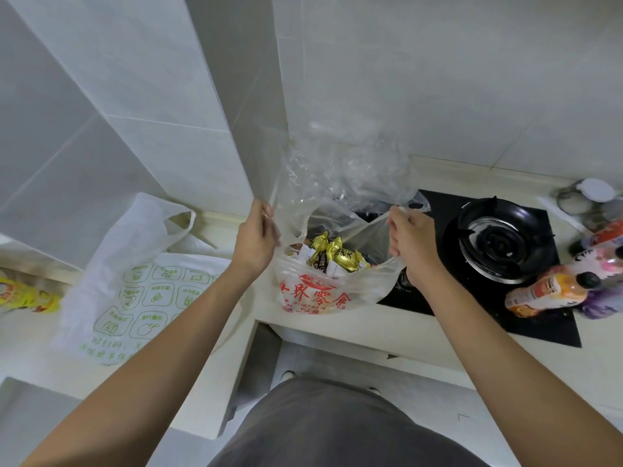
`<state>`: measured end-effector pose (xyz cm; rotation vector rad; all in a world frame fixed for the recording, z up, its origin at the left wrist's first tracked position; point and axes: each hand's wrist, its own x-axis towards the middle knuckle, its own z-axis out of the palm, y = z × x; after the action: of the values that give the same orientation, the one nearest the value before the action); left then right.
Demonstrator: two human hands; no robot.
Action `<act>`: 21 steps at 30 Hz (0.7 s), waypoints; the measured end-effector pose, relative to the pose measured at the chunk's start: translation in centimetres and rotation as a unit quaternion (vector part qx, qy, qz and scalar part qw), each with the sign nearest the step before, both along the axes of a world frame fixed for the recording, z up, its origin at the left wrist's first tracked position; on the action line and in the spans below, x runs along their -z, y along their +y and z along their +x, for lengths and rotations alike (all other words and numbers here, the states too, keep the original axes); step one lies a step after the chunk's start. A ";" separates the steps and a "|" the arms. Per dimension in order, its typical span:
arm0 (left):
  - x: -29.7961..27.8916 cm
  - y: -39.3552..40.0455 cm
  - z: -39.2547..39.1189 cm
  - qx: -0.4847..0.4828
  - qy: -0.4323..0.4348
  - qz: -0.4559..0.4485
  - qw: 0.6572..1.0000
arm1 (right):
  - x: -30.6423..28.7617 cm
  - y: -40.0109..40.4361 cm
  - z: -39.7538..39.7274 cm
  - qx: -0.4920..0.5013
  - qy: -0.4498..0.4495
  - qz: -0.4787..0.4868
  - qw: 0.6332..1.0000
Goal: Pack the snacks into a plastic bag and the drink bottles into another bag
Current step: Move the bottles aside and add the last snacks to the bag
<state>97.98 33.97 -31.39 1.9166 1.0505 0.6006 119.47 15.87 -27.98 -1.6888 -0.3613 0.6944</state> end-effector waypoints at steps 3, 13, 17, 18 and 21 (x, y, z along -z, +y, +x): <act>0.1 -0.2 -0.2 -0.013 0.061 -0.003 0.998 | 0.1 -0.1 -0.2 -0.009 0.008 -0.006 1.000; 0.7 -0.3 2.2 0.171 0.272 0.442 0.838 | 1.3 -0.9 -0.7 -0.017 0.017 -0.021 0.999; 0.9 -1.0 4.4 0.281 0.384 0.459 0.750 | 1.4 -1.0 -0.7 -0.018 0.016 -0.023 0.999; 0.9 -1.1 4.7 0.284 0.436 0.444 0.729 | 1.4 -1.1 -0.6 -0.017 0.015 -0.022 0.999; 0.9 -1.0 5.2 0.278 0.553 0.414 0.667 | 1.4 -1.3 -0.5 -0.012 0.015 -0.023 1.000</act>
<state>103.16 32.98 -32.29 3.3866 0.7313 -0.7491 118.99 14.62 -29.38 -1.7172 -0.3464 0.7505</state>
